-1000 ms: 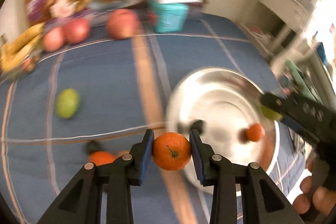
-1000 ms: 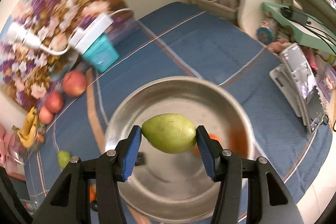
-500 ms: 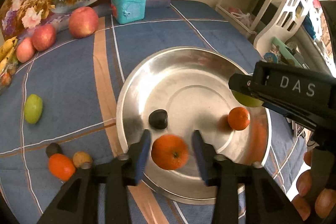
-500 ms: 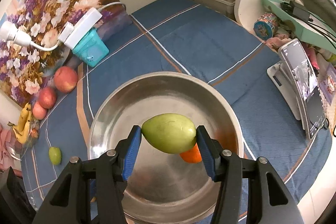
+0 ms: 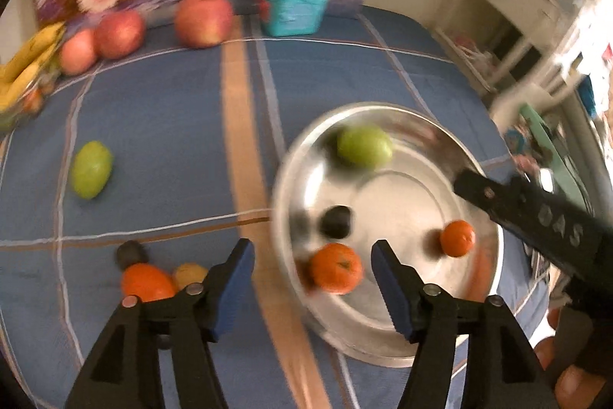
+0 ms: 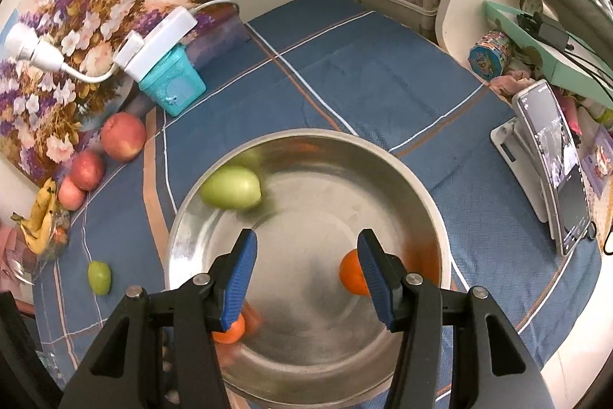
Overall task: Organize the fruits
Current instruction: 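Carry the orange and pear over the steel plate and open both tools, then move both open tools back to the fruit cluster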
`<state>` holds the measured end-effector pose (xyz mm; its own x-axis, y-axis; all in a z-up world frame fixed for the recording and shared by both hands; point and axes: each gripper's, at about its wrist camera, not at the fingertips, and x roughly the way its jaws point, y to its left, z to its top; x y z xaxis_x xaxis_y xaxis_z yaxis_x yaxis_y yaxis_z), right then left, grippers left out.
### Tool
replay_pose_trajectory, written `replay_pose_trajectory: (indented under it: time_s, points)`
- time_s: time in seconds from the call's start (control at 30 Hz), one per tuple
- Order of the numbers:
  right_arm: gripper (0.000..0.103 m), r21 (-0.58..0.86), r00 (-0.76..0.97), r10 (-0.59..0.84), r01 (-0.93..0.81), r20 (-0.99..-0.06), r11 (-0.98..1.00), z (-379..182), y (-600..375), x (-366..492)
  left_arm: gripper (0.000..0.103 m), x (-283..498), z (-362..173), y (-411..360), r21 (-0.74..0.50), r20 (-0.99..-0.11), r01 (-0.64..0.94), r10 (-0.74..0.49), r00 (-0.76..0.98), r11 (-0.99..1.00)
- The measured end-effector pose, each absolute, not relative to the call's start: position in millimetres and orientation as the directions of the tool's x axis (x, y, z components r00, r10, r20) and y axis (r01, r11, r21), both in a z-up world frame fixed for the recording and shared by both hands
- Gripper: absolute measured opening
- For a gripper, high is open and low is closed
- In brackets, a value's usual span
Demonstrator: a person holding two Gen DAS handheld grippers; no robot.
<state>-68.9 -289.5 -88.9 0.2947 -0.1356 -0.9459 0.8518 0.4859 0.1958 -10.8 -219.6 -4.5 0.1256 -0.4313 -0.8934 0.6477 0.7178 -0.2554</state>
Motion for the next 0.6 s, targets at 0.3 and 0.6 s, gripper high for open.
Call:
replay_pose_trajectory:
  time_s: [0.3, 0.6]
  points:
    - [0.056, 0.173, 0.289, -0.119, 0.805, -0.950, 0.567, -81.7, -263.0, -42.8, 0.077, 46.3, 3.2, -154.5, -0.240, -0.909, 0.431, -0.358, 0.215, 0.870]
    - [0.056, 0.210, 0.357, -0.071, 0.687, -0.931, 0.696, -59.6, -210.3, 0.8, 0.082, 83.2, 14.4, -94.5, -0.225, -0.905, 0.310, -0.316, 0.284, 0.924]
